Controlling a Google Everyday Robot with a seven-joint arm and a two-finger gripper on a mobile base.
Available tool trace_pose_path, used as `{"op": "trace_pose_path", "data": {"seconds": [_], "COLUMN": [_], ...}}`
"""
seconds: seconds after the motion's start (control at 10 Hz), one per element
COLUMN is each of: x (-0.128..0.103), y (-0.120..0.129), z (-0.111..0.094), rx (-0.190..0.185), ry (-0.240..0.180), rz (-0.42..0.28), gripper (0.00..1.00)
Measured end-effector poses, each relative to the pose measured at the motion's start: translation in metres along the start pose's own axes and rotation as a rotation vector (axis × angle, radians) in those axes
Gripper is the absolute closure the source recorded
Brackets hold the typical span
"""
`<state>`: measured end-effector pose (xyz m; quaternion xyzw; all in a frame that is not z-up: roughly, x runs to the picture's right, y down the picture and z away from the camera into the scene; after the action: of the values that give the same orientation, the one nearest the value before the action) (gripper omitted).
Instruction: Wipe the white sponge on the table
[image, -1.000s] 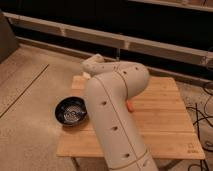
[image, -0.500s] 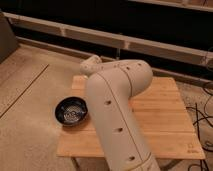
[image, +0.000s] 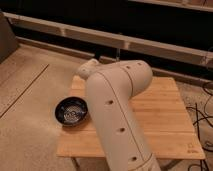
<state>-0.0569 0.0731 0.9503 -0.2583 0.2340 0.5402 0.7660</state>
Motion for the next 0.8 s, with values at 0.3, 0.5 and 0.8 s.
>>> {"op": "trace_pose_path", "data": {"seconds": [0.3,0.5,0.8], "x": [0.007,0.012,0.033], "y": [0.007,0.012,0.019], "z": [0.006,0.007,0.008], "rx": [-0.054,-0.079,-0.121], "ry": [0.003,0.004,0.005], "rz": [0.003,0.004,0.02], "gripper": [0.81,0.81,0.81]}}
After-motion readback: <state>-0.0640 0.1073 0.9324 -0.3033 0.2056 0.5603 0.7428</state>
